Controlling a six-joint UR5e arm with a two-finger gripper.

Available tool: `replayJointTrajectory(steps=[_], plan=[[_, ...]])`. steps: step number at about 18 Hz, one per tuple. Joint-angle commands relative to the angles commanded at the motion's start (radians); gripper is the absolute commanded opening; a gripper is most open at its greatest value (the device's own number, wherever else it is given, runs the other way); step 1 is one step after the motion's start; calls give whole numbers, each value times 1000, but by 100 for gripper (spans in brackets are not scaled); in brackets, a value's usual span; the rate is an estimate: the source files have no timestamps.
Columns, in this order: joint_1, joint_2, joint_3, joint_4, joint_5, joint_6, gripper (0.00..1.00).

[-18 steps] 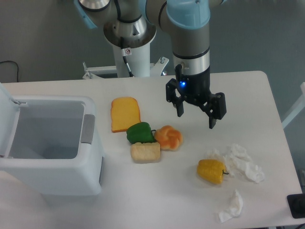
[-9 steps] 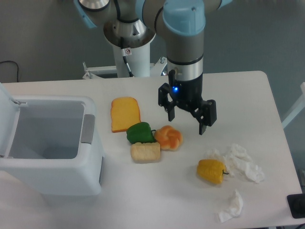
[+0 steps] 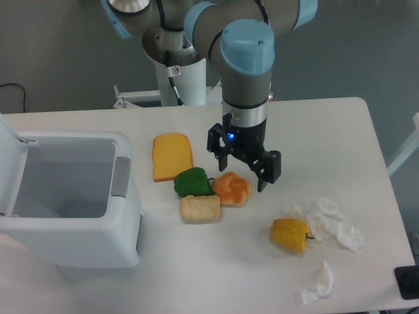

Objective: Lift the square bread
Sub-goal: 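Lower the gripper over the beige square bread beside the green pepper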

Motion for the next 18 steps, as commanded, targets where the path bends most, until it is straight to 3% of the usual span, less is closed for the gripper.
replayJointTrajectory(steps=[6, 18], plan=[[-26, -21, -29, -2, 2, -5, 100], [-61, -112, -14, 2, 8, 2, 100]])
